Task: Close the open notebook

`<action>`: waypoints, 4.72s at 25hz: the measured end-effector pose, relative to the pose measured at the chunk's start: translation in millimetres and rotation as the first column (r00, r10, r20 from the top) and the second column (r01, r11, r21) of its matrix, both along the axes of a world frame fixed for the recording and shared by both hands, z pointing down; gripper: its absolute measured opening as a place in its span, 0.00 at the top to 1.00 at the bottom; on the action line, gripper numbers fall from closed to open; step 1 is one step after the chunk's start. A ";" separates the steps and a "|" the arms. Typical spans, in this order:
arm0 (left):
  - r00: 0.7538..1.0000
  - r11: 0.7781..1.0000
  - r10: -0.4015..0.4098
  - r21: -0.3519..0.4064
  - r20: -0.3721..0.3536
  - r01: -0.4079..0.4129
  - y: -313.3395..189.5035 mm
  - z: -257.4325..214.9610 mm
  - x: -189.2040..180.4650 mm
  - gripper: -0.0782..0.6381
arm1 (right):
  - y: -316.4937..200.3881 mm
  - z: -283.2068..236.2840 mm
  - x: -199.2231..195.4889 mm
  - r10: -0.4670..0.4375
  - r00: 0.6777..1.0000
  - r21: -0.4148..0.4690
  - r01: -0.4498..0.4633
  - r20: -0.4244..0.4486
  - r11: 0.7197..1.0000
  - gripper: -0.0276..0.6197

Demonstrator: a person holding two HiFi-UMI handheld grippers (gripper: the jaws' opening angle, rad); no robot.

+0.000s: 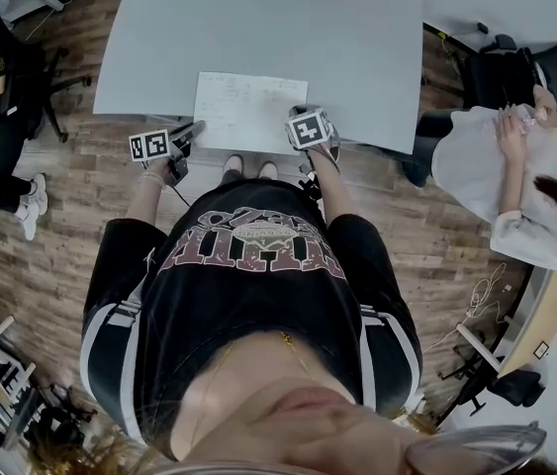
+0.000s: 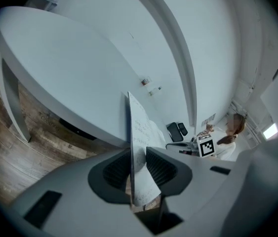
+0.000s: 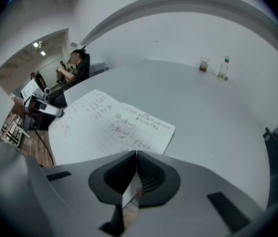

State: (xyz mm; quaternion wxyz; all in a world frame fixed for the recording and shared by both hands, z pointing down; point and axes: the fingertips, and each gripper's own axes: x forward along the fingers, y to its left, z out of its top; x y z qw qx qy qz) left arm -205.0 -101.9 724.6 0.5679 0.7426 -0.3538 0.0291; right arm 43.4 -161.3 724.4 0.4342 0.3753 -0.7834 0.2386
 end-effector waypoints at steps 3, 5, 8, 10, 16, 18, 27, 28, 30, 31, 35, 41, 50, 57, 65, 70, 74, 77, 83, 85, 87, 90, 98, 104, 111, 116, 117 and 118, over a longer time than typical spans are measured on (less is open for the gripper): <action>1.000 1.000 -0.009 0.007 -0.012 0.009 -1.6 -5.1 -1.7 0.73 | -0.8 -0.2 0.8 0.002 1.000 -0.001 -0.002 0.002 1.000 0.93; 1.000 1.000 -0.007 0.010 -0.013 0.008 -1.9 -7.8 -1.9 0.75 | -1.1 0.4 1.5 0.004 1.000 -0.002 -0.004 0.005 1.000 0.93; 1.000 1.000 -0.003 0.019 -0.022 0.003 -1.4 -13.6 -0.7 0.76 | -0.8 0.4 1.7 0.004 1.000 -0.002 -0.004 0.008 1.000 0.93; 0.999 1.000 -0.001 0.026 -0.036 0.002 -1.9 -18.1 1.1 0.78 | -0.9 -0.4 2.6 0.006 1.000 -0.001 -0.006 0.009 1.000 0.93; 0.998 0.999 0.003 0.050 -0.068 0.000 -2.0 -31.5 3.2 0.80 | -1.3 -0.1 1.0 0.010 1.000 0.007 -0.010 0.009 1.000 0.93; 0.998 0.998 0.014 0.062 -0.069 -0.010 -2.3 -36.2 6.0 0.80 | -2.1 0.1 2.4 0.015 1.000 0.010 -0.015 0.011 1.000 0.93; 0.996 0.994 0.060 0.099 -0.072 -0.053 -3.0 -55.2 19.3 0.82 | -1.3 0.0 6.7 0.028 0.999 0.010 -0.028 0.023 1.000 0.93; 0.995 0.993 0.063 0.103 -0.073 -0.055 -4.0 -57.1 20.3 0.82 | -2.2 -0.5 7.0 0.029 0.999 0.012 -0.029 0.023 1.000 0.93; 0.995 0.993 0.065 0.107 -0.077 -0.056 -4.6 -60.4 21.7 0.82 | -2.3 -0.6 6.2 0.027 0.999 0.013 -0.028 0.022 1.000 0.93; 0.995 0.992 0.067 0.109 -0.081 -0.058 -4.6 -62.2 22.5 0.82 | -2.2 -0.4 5.6 0.026 0.999 0.013 -0.026 0.021 1.000 0.93; 0.992 0.988 0.087 0.133 -0.088 -0.075 -6.2 -71.1 25.7 0.82 | -2.7 -0.8 3.1 0.027 0.999 0.014 -0.027 0.022 1.000 0.93; 0.988 0.983 0.118 0.150 -0.101 -0.102 -8.5 -78.4 33.5 0.82 | -3.3 1.0 3.0 0.033 0.999 0.008 -0.033 0.026 0.999 0.93; 0.982 0.978 0.137 0.174 -0.129 -0.114 -7.9 -88.9 46.8 0.82 | -1.0 -1.4 3.0 0.037 0.999 0.007 -0.038 0.027 0.999 0.93; 0.978 0.976 0.149 0.179 -0.149 -0.121 -8.5 -92.3 57.6 0.82 | -2.2 -1.0 2.6 0.036 0.999 0.012 -0.036 0.033 0.999 0.93; 0.973 0.974 0.163 0.185 -0.161 -0.133 -8.8 -94.8 70.9 0.82 | -2.7 -0.9 4.9 0.032 0.999 0.013 -0.033 0.038 0.999 0.93; 0.972 0.970 0.177 0.193 -0.154 -0.146 -9.4 -91.3 76.7 0.82 | -2.7 -0.5 5.4 0.039 0.999 0.010 -0.040 0.035 0.999 0.93; 0.964 0.965 0.203 0.202 -0.170 -0.167 -8.7 -96.1 86.0 0.82 | -2.6 -2.3 1.2 0.035 0.998 0.009 -0.035 0.043 0.999 0.93; 0.963 0.962 0.215 0.205 -0.164 -0.179 -11.6 -88.4 94.0 0.82 | -3.4 2.6 4.6 0.029 0.999 0.006 -0.030 0.041 1.000 0.93; 0.955 0.956 0.242 0.210 -0.174 -0.204 -11.5 -89.2 111.9 0.82 | -3.0 2.1 5.5 0.018 0.999 0.004 -0.018 0.039 1.000 0.93; 0.950 0.954 0.254 0.211 -0.183 -0.214 -11.4 -92.4 119.1 0.82 | -3.0 1.4 4.5 0.015 0.999 0.003 -0.015 0.039 1.000 0.93; 0.946 0.951 0.266 0.211 -0.184 -0.226 -10.5 -93.2 125.6 0.82 | -2.0 1.3 4.4 0.012 0.999 0.002 -0.012 0.037 1.000 0.93; 0.944 0.949 0.275 0.209 -0.184 -0.236 -9.5 -90.1 132.5 0.82 | -1.0 0.9 4.6 0.009 0.999 0.004 -0.009 0.034 1.000 0.93; 0.937 0.947 0.290 0.196 -0.194 -0.253 -7.7 -87.5 151.5 0.82 | -1.7 0.1 4.3 0.010 0.999 0.012 -0.010 0.035 1.000 0.93; 0.935 0.948 0.295 0.183 -0.198 -0.260 -6.6 -78.8 162.1 0.82 | -0.6 -0.3 4.3 0.010 0.999 0.014 -0.010 0.034 1.000 0.93; 0.932 0.951 0.296 0.157 -0.209 -0.267 -5.0 -71.8 176.3 0.82 | -0.4 -0.5 5.2 0.008 0.999 0.012 -0.008 0.035 1.000 0.93; 0.934 0.949 0.302 0.155 -0.190 -0.275 -5.0 -62.7 183.8 0.82 | -0.5 0.1 5.1 0.005 0.999 0.012 -0.005 0.034 1.000 0.93; 0.936 0.949 0.301 0.153 -0.182 -0.275 -5.1 -60.3 184.0 0.82 | -0.5 -0.6 4.2 0.003 0.999 0.011 -0.003 0.036 1.000 0.93; 0.937 0.949 0.300 0.152 -0.177 -0.275 -5.0 -58.9 184.6 0.82 | -0.4 -1.2 3.5 0.001 0.999 0.012 -0.002 0.037 1.000 0.93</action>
